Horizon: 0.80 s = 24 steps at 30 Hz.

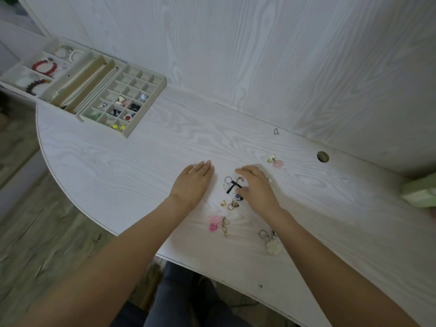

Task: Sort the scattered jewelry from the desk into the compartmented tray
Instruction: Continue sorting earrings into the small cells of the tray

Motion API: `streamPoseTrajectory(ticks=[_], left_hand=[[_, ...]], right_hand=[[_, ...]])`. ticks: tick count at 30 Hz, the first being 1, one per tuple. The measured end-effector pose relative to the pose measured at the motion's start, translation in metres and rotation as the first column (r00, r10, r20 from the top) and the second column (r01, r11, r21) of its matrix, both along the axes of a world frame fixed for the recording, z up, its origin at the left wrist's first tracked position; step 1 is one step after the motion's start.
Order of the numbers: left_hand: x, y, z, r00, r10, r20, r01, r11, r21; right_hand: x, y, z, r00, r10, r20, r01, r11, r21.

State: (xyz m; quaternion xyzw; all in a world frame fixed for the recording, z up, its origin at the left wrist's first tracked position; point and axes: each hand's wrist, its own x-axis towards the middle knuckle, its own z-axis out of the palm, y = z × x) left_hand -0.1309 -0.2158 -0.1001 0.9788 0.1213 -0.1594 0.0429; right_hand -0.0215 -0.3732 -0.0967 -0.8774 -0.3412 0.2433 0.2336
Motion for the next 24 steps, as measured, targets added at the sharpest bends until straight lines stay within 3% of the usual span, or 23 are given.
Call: streamPoseTrajectory(ticks=[5,10,15,21,24], left_hand=[[0.013,-0.007,0.005,0.995,-0.077,-0.057,0.084,0.987,0.14],[0.017,-0.005,-0.003,0.999,-0.035,0.032,0.032,0.995,0.095],[0.013,0.013,0.0,0.996,-0.087,0.024,0.087,0.996,0.009],[0.014,0.011,-0.001,0.999,-0.048,-0.022,0.049,0.998,0.032],[0.014,0.01,0.005,0.997,-0.066,0.041,0.063,0.995,0.078]], right_hand=[[0.001,0.009,-0.002,1.0,-0.021,-0.02,0.021,1.0,0.009],[0.004,0.017,0.0,1.0,0.015,-0.02,-0.015,0.999,-0.037],[0.001,0.031,0.004,0.998,0.056,0.008,-0.056,0.996,-0.071],[0.002,0.042,0.007,0.989,0.148,0.004,-0.146,0.978,-0.147],[0.004,0.045,0.011,0.962,0.269,0.043,-0.252,0.938,-0.238]])
